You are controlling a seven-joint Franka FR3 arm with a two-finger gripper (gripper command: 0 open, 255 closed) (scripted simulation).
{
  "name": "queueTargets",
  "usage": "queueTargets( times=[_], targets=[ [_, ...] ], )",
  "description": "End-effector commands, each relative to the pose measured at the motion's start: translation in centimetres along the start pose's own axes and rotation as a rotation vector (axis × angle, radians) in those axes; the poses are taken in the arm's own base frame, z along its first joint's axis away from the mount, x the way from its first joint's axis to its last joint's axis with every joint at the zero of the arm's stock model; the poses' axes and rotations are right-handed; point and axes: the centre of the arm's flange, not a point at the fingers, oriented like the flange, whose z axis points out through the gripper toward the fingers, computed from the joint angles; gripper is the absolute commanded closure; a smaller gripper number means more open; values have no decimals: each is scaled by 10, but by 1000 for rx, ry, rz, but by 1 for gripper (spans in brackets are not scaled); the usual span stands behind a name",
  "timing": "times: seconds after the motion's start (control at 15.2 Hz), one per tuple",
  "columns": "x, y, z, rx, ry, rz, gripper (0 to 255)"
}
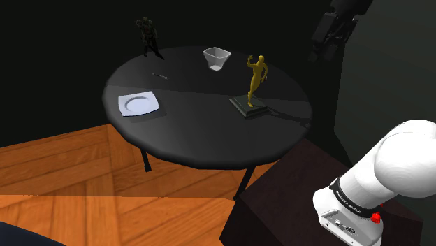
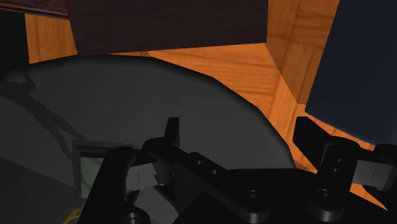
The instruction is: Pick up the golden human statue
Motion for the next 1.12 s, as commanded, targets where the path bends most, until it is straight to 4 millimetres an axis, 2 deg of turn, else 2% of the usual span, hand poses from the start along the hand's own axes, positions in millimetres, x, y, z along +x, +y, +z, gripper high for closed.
queueTargets(
  times=[0.0,1.06],
  targets=[
    [0,0,0,0,0,0,0],
    [156,126,48,-5,39,-53,0]
  ],
)
